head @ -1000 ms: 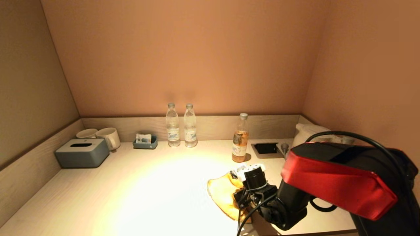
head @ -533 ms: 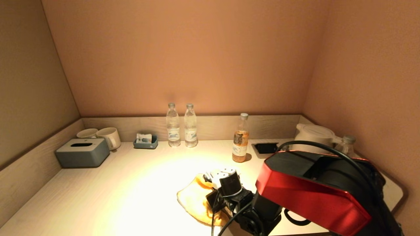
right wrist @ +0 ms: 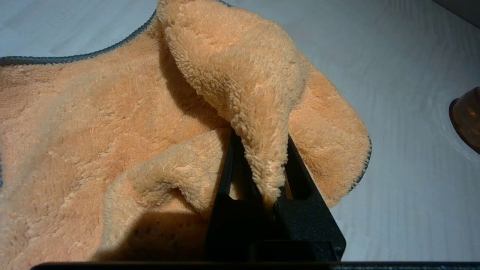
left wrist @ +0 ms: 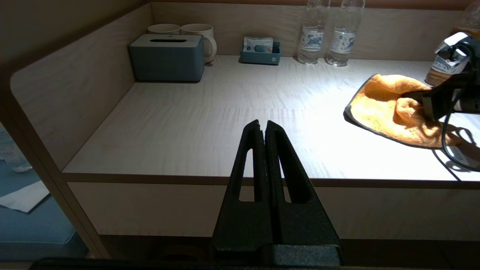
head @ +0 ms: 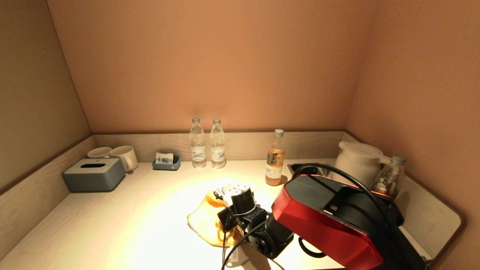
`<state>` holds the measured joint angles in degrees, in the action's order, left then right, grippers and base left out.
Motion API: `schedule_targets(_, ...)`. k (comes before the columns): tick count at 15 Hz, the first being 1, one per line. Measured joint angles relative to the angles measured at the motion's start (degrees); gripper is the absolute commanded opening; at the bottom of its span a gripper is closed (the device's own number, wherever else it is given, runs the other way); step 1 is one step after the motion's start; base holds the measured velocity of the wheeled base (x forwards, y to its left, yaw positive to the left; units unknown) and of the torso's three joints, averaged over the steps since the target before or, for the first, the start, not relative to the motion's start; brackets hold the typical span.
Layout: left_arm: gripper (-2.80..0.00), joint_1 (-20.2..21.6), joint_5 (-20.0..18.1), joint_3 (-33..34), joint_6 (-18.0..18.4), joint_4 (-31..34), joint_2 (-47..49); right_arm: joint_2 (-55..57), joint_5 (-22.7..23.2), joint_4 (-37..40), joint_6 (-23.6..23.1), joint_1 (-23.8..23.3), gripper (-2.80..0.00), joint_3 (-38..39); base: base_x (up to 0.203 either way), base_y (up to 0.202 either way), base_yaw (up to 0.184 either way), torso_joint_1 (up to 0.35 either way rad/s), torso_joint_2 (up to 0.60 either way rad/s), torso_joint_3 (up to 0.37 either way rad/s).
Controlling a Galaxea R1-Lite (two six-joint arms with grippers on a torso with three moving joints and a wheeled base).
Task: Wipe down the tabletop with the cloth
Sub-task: Sweep the stains on the table
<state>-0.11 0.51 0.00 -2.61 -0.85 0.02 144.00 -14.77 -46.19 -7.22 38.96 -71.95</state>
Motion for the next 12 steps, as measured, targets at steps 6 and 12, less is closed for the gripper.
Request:
schedule_targets(6, -2.8, -0.02, 0.0, 0.0, 0.0, -0.03, 0.0, 3.99, -0.16, 8.03, -0.28, -7.11, -2.8, -8.94, 0.0, 0.0, 0.0, 0.0, 0.0, 0.0)
schedule_targets(12, -2.8, 0.0, -0.02, 0.0, 0.0, 0.0, 0.0, 2.27, -0.11, 9.56, -0.28, -12.47, -2.8, -7.48, 0.0, 0.0, 0.0, 0.0, 0.0, 0.0)
